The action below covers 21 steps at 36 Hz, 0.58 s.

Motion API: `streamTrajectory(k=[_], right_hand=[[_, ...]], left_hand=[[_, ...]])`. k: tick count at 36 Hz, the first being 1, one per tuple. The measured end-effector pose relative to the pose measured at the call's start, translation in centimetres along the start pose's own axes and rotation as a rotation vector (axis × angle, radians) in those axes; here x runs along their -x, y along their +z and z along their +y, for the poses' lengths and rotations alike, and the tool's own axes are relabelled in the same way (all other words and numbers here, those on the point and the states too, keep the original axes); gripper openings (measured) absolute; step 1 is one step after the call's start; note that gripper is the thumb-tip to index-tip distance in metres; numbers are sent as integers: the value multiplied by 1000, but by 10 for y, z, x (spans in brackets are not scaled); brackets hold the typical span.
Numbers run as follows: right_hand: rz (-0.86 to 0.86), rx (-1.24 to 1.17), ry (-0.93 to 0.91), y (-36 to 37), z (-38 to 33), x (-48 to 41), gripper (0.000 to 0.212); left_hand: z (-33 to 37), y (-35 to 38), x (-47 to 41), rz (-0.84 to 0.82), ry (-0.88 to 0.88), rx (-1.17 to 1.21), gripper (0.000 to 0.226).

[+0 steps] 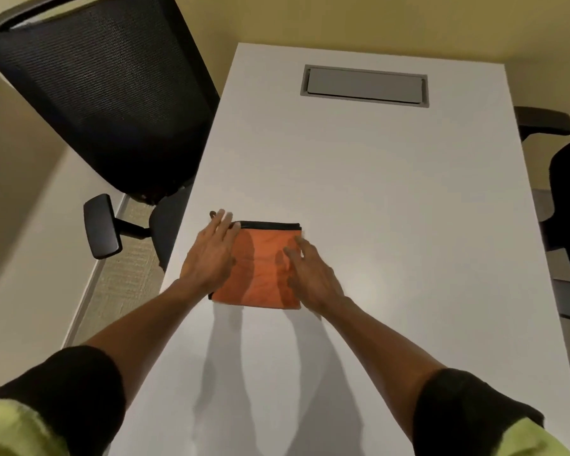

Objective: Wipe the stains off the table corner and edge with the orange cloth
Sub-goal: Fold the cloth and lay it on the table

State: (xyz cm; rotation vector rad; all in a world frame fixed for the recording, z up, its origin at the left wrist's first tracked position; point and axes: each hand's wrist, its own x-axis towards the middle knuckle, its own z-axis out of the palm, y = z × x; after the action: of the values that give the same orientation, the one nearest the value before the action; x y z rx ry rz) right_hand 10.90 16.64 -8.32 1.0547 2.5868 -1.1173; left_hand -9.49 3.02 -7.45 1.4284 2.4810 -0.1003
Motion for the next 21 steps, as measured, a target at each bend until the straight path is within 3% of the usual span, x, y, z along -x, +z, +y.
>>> streamTrajectory(k=[3,6,11,21], right_hand=[[-79,278,-172,16,11,2,90],[-99,382,-234,24,18,0,108],[-122,397,-231,31,18,-10,118],[-148,387,-164,21,-12,-38,117]], left_hand=[[-6,22,9,-119,103,25,114],[-15,42,13,-240,164,-86,133],[-29,53,5,-310,226,-185,142],[-46,32,-32,-366,198,-228,153]])
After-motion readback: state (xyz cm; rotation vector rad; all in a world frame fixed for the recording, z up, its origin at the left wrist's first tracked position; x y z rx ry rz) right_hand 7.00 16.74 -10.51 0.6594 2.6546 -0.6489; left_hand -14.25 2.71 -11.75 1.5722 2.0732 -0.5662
